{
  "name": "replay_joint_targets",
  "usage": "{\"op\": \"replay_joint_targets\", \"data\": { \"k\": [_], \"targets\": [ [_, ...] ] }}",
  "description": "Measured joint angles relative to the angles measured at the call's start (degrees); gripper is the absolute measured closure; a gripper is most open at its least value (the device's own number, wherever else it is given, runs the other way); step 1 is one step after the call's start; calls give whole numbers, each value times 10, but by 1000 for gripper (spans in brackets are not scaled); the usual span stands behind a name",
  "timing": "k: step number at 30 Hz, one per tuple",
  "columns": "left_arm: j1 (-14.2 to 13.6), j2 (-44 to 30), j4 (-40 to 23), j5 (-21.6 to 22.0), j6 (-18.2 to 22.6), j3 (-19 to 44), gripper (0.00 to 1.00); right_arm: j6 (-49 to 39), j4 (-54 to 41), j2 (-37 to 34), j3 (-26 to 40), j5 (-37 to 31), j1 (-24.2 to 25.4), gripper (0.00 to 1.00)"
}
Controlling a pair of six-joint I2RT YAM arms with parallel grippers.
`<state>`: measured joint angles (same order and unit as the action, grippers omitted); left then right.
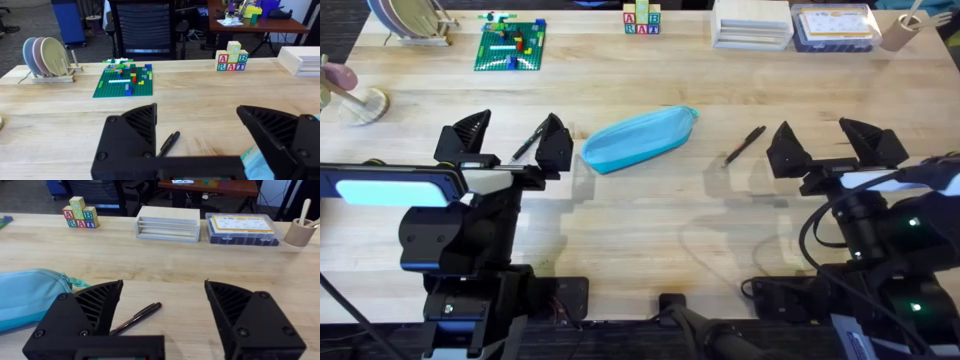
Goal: Unzip the bag, pick up the pens from the table one at a time and place them inside, then zip the bag closed.
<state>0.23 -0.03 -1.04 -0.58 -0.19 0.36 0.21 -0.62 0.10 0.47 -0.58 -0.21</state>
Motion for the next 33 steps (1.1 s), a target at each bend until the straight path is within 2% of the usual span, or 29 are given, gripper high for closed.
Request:
{"op": "replay_joint_targets", "data": {
  "k": [24, 28, 33],
  "targets": [
    [0, 0, -3, 0, -1, 1, 8, 0, -13, 0, 9, 0, 0, 5],
    [0, 0, -55, 0, -3, 20, 7, 0, -17, 0, 32, 0, 0, 5],
    [0, 0, -146, 4, -3, 87, 7, 0, -19, 0, 80, 0, 0, 4]
  ]
}}
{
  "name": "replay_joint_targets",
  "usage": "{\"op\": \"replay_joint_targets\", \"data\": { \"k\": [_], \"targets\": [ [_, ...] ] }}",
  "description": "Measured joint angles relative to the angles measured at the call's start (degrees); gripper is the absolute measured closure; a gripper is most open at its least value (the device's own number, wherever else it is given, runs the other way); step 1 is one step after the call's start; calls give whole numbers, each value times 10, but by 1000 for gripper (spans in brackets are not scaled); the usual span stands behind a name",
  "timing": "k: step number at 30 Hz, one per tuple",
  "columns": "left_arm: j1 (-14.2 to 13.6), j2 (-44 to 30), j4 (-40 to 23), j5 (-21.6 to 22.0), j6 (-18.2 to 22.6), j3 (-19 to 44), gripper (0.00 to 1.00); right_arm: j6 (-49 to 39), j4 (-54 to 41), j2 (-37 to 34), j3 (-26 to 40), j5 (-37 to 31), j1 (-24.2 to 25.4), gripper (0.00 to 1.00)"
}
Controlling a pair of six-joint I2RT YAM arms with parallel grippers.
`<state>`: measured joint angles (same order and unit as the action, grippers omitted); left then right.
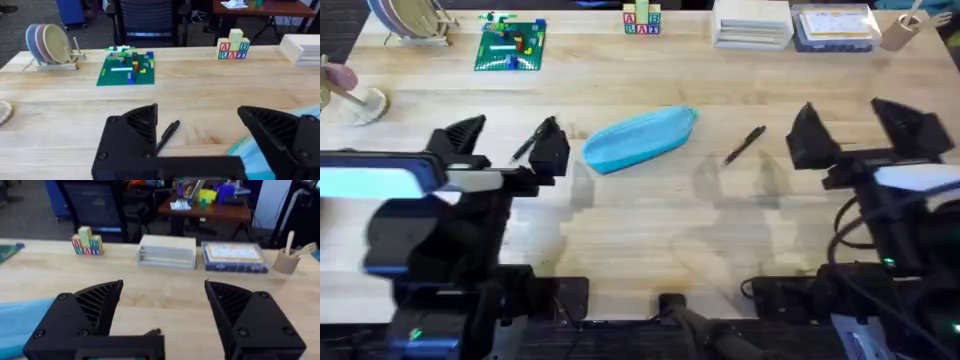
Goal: Unzip the bag, pick up the pens from the table one at a time and place them inside, then zip the bag closed.
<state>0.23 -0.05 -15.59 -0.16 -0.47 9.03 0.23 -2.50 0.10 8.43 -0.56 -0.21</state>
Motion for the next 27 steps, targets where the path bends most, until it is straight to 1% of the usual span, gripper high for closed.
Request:
{"op": "replay_joint_targets", "data": {
  "k": [1, 2, 6, 10, 14, 20, 27],
  "targets": [
    [0, 0, -16, 1, 0, 16, 7, 0, -1, 0, 8, 0, 0, 4],
    [0, -1, -56, 6, 0, 62, 7, 0, -21, 0, 37, 0, 0, 5],
    [0, -23, -86, 14, -1, 112, 7, 0, -76, -2, 75, 0, 0, 5],
    [0, -71, -99, 15, -8, 156, 8, 0, -121, -22, 115, 0, 0, 4],
    [0, -128, -132, 15, -11, 201, 7, 0, -145, -59, 156, 0, 0, 5],
    [0, -224, -214, 15, -13, 289, 7, 0, -197, -132, 224, 0, 0, 5],
    [0, -316, -267, 15, -14, 378, 7, 2, -246, -231, 306, 0, 0, 4]
  ]
}}
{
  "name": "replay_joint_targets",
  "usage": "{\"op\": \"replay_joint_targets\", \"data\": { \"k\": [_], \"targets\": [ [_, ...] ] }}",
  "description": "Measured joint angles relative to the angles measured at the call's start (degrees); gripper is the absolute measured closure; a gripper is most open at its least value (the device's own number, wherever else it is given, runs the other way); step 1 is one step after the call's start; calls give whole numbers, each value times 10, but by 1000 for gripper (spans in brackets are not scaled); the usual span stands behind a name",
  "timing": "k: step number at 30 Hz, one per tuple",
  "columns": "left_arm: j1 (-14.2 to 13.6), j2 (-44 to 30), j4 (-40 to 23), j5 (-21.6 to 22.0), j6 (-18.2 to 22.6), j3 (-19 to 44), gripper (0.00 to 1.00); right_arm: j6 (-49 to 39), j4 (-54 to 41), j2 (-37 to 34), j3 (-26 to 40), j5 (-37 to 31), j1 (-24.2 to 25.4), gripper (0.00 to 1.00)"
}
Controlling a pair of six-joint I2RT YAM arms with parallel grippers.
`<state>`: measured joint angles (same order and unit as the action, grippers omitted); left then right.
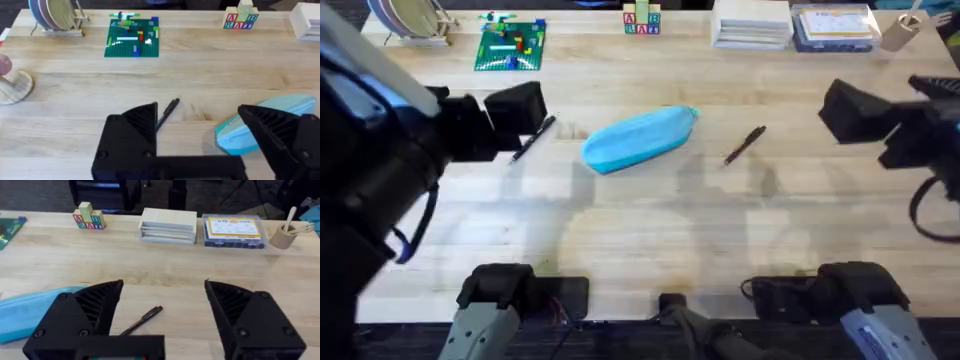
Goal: Unzip the bag, pick up the pens from the table one at a time and place them inside, then zip the bag closed.
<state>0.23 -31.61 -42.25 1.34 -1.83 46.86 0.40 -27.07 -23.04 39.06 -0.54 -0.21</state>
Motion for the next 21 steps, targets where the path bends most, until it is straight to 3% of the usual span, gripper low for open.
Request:
{"op": "replay_joint_targets", "data": {
  "k": [21],
  "targets": [
    [0, -169, -110, -34, -6, 116, 7, 0, -205, -299, 225, 2, 0, 4]
  ]
}}
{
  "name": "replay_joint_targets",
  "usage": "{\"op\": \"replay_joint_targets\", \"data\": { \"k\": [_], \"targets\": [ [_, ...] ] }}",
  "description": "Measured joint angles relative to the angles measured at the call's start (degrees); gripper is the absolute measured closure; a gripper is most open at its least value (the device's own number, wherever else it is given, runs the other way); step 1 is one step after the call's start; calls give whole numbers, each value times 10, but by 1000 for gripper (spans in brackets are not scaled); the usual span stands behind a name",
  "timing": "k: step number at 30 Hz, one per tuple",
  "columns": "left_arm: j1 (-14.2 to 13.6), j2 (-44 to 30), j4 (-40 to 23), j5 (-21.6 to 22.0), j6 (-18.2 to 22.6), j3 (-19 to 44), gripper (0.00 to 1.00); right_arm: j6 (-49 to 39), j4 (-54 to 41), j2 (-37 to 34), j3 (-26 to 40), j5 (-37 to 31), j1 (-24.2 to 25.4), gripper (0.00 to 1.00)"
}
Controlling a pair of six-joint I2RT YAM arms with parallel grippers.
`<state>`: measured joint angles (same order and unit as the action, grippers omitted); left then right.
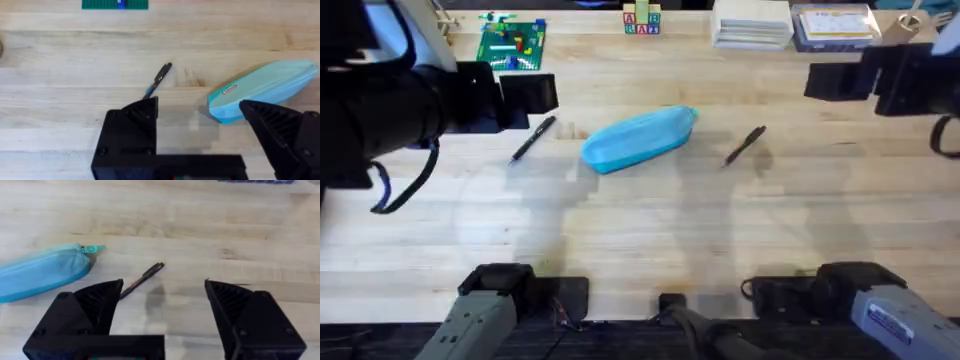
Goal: Unzip the bag, pick up the pens from the table one at a time and place them inside, then zip the bag closed.
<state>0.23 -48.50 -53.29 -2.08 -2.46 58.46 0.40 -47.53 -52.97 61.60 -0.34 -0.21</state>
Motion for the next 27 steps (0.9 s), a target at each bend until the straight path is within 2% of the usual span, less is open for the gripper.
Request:
{"op": "replay_joint_targets", "data": {
  "k": [5, 10, 27],
  "targets": [
    [0, -26, -23, -15, -2, 9, 7, 0, -35, -67, 40, 0, 0, 4],
    [0, -48, -43, -29, -2, 9, 7, 3, -40, -107, 52, 9, 0, 4],
    [0, -60, -59, -31, -2, 10, 8, 7, -39, -114, 54, 30, 0, 4]
  ]
}}
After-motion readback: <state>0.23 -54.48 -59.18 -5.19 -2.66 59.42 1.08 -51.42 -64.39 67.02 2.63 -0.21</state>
